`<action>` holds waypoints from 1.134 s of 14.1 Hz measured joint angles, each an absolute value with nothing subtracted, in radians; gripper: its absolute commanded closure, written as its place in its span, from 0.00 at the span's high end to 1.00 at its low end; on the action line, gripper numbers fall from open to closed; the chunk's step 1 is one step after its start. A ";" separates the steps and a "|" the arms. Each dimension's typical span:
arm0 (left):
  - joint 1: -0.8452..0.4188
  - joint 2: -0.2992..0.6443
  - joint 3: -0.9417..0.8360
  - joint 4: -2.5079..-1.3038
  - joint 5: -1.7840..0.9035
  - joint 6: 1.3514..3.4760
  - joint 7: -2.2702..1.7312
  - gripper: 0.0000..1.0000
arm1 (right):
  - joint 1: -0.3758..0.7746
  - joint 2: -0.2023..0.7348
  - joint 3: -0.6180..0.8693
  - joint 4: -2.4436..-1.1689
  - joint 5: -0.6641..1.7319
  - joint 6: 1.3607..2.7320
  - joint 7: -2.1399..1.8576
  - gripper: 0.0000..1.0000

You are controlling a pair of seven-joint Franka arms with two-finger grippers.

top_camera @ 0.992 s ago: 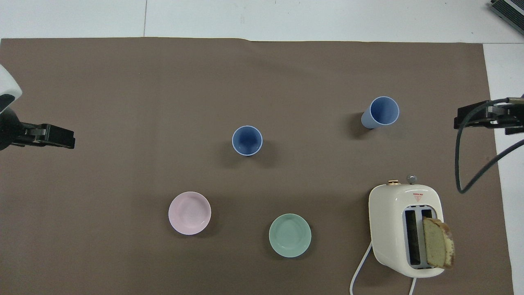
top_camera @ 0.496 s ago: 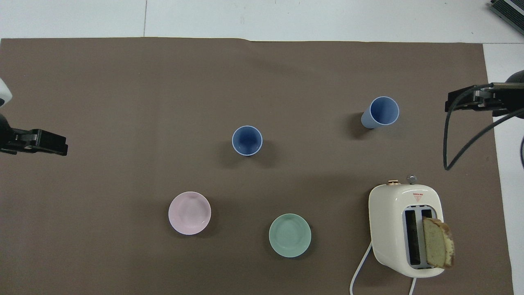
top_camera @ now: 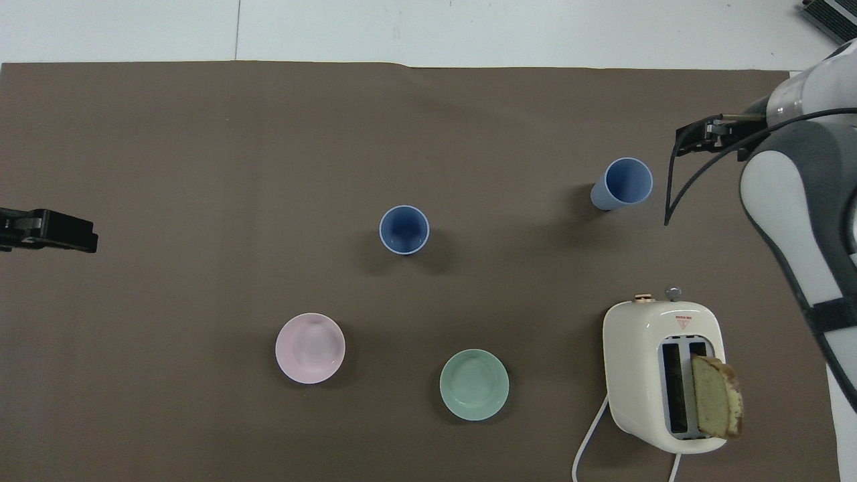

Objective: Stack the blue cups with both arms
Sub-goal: 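Reach the right gripper to the other blue cup and grasp it, then lift the blue cup with the right gripper over the placed cup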

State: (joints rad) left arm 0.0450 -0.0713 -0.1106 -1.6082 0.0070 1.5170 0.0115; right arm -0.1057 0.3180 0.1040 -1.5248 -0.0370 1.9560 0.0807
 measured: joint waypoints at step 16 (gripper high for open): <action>0.045 -0.071 -0.110 -1.608 0.007 1.517 0.011 1.00 | -0.089 0.404 0.103 -1.666 -0.042 2.099 0.068 0.26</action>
